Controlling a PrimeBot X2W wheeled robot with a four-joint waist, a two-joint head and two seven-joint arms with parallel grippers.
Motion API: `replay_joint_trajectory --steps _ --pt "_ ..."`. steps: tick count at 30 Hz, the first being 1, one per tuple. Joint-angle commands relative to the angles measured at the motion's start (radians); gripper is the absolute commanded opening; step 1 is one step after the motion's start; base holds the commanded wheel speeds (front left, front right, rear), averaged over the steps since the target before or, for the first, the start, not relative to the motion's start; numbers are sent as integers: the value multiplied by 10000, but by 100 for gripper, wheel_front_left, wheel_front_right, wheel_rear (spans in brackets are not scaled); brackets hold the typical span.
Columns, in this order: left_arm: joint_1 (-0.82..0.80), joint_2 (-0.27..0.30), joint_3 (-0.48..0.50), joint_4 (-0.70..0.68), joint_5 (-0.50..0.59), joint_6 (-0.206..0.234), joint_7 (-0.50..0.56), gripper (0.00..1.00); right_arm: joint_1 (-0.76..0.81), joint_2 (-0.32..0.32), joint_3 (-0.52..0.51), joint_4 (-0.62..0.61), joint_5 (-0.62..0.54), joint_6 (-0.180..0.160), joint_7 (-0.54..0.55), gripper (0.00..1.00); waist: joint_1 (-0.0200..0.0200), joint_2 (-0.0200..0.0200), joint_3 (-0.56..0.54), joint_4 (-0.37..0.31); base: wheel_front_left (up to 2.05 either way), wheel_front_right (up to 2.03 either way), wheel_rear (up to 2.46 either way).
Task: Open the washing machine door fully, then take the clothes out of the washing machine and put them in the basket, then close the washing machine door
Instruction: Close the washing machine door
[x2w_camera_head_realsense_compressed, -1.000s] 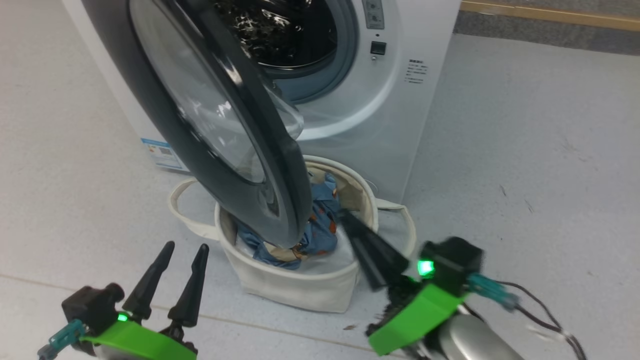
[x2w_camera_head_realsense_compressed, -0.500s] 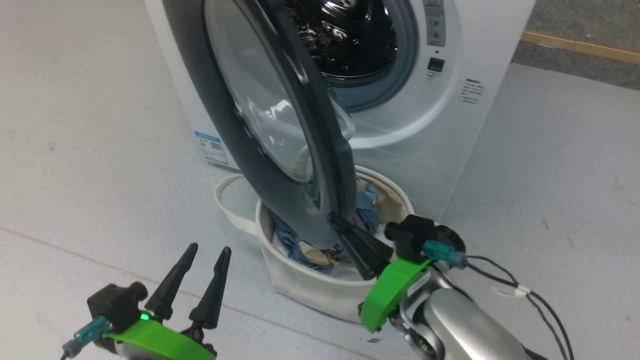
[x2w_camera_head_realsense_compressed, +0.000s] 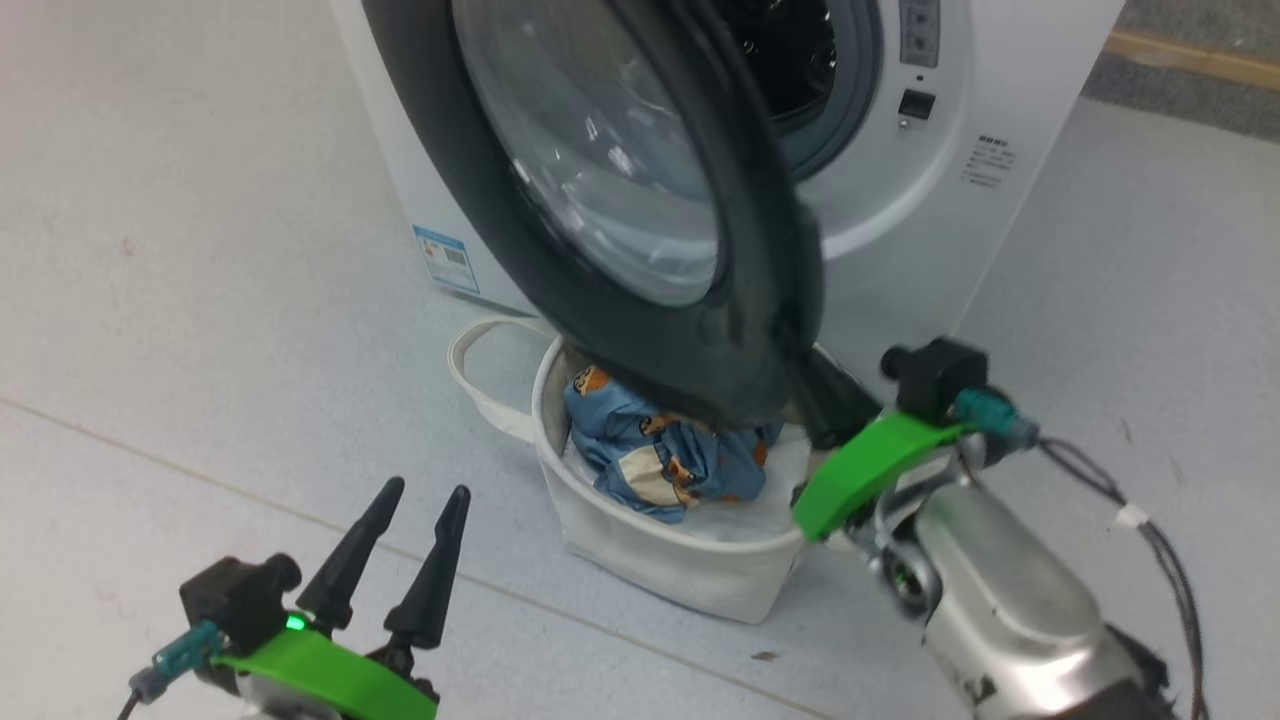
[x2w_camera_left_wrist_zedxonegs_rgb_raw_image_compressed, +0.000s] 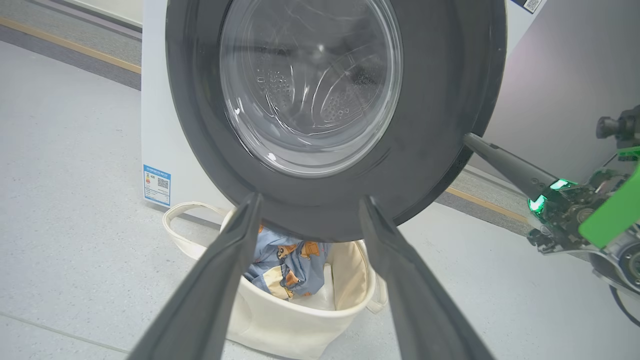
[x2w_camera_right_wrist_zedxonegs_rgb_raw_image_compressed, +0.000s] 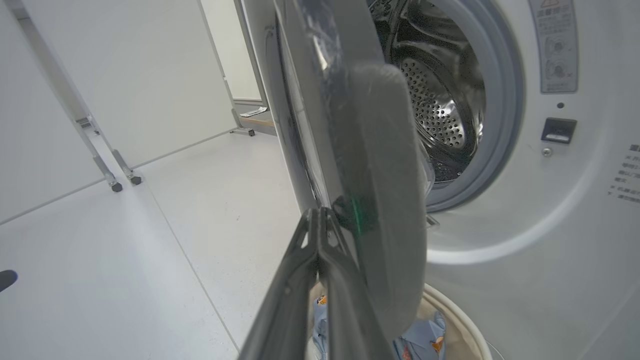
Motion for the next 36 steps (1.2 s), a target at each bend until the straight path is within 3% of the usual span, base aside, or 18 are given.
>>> replay_joint_trajectory --steps 1,10,21,28,35,36 --pt "-563 180 345 -374 -106 -7 19 100 -626 159 -160 -56 -34 -7 -156 0 0 0 190 27 0 0 0" --pt "-1015 168 222 -468 -181 -25 -41 100 -2614 141 -1451 1683 -301 -7 -339 0 0 0 1125 372 0 0 0" --pt "-1644 15 -216 -210 -318 -57 -285 100 -4667 -500 -3539 2832 -861 -7 -348 0 0 0 1724 930 0 0 0" --pt "-1689 18 -377 -42 -391 -64 -424 100 -4935 -627 -3889 2908 -1120 -7 -349 0 0 0 1592 955 0 0 0" --pt "-1543 175 -314 107 -457 -54 -512 100 -3919 -270 -3173 2337 -930 -7 -349 0 0 0 1120 318 0 0 0" --pt "-1523 211 -304 117 -450 -39 -512 100 -3716 -225 -3097 2184 -842 -7 -349 97 0 0 1058 186 0 0 0"
